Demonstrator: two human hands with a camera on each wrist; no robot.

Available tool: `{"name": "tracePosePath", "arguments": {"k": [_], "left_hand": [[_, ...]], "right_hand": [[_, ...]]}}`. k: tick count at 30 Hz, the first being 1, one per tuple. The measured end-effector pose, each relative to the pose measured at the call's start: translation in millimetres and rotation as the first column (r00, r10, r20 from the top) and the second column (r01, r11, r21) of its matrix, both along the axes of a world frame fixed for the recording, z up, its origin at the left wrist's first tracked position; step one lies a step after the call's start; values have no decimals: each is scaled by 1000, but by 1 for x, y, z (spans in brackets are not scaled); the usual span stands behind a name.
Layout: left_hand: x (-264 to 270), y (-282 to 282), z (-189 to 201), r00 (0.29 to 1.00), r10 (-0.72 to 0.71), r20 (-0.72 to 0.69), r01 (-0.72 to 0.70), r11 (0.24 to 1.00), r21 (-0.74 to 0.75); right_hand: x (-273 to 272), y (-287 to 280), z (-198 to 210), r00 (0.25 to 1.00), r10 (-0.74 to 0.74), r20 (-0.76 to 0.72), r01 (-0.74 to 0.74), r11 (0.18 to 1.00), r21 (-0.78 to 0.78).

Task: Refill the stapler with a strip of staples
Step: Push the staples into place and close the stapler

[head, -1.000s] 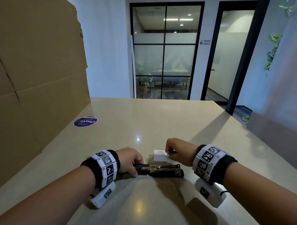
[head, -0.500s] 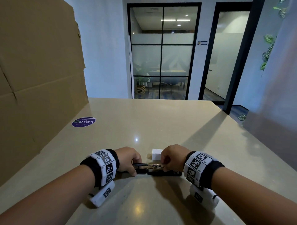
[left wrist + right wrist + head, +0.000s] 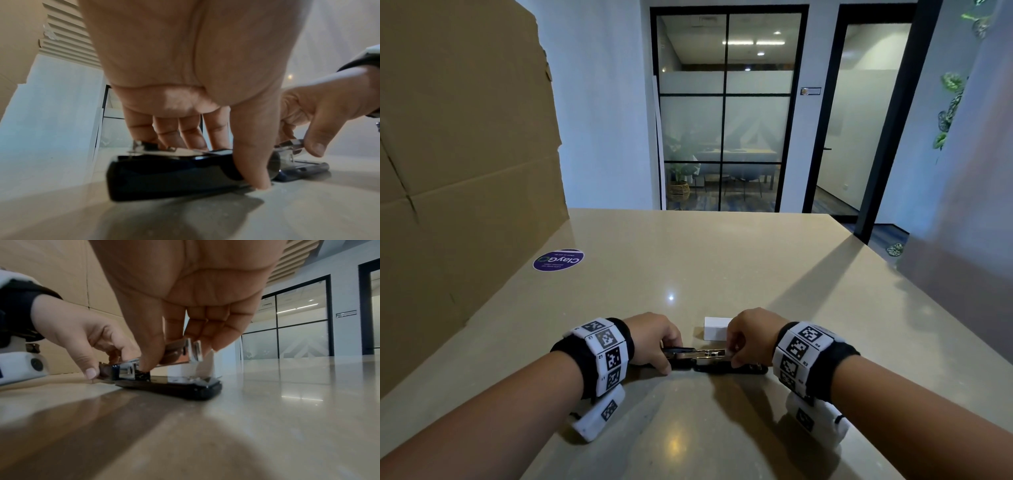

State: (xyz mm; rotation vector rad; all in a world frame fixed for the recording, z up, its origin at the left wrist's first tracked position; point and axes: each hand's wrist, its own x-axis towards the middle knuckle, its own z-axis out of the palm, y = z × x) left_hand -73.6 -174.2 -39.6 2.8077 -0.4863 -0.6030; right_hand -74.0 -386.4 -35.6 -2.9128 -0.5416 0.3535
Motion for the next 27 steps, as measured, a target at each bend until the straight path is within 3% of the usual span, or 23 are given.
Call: {"name": "tracePosePath", "arguments": {"k": [27], "left_hand": [[-1,1,2,1000,3,8,-3,1000,31]], "right_hand": [[-7,-15,1,995,-34,96,34,999,9]]}}
